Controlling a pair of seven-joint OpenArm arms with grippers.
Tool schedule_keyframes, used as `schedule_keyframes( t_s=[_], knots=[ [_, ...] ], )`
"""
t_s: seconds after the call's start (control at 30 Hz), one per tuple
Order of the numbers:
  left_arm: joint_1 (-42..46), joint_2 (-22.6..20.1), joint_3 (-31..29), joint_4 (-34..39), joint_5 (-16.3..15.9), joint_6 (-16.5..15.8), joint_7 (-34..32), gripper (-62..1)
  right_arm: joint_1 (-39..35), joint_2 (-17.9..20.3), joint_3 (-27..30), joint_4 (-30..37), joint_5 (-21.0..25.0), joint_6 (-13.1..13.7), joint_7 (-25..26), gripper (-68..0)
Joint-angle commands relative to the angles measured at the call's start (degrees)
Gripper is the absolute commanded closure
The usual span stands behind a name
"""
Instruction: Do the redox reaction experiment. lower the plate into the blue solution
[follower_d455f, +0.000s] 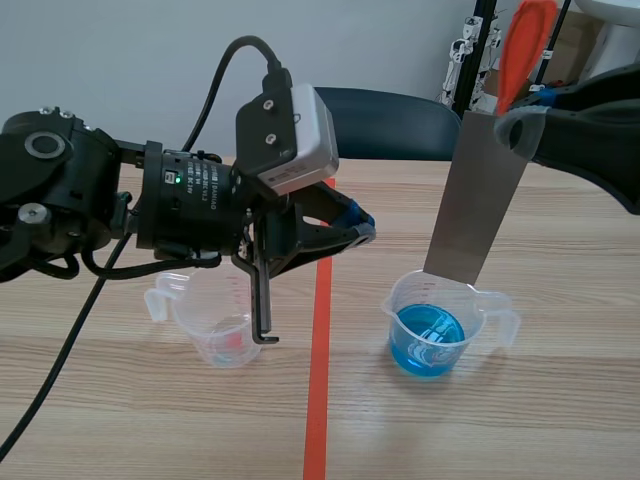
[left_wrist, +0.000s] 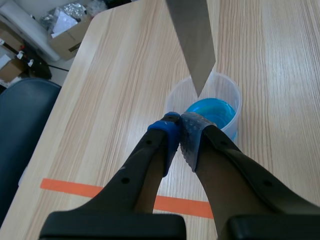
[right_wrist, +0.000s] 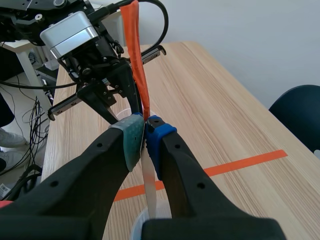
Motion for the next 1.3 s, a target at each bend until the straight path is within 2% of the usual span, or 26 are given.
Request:
schedule_keyframes(
  t_s=[0.0, 0.17, 0.53, 0.83, 1.13, 1.27],
  knots=[
    [1.4, -1.1, -1.5, 0.8, -1.0, 0.3, -1.2, -2.7, 0.3, -0.8, 0.9, -0.6, 0.4, 0.7, 1.1, -0.4],
    [5.4, -3.7, -5.2, 3.3, -3.6, 0.3, -1.2, -2.7, 0.3, -2.3, 0.9, -3.2, -0.5, 0.7, 2.6, -0.4],
    [16.3, -7.8, -14.1, 5.2, -3.3, 0.3, -8.0, -2.7, 0.3, -4.1, 0.9, -6.4, -2.3, 0.7, 3.9, -0.4],
    [27.6, -8.0, -23.6, 5.2, -3.1, 0.3, -15.0, -2.7, 0.0, -6.8, 0.9, -9.5, -4.1, 0.7, 3.9, -0.4],
    [35.9, -8.0, -26.5, 5.0, 4.7, 0.6, -28.1, -2.7, 0.0, -9.5, 0.9, -11.9, -6.6, 0.7, 3.9, -0.4],
    [38.4, -7.1, -26.5, 2.7, 6.0, 2.5, -32.9, -2.7, 0.0, -10.4, 0.9, -12.7, -7.0, 0.7, 3.9, -0.4]
  ],
)
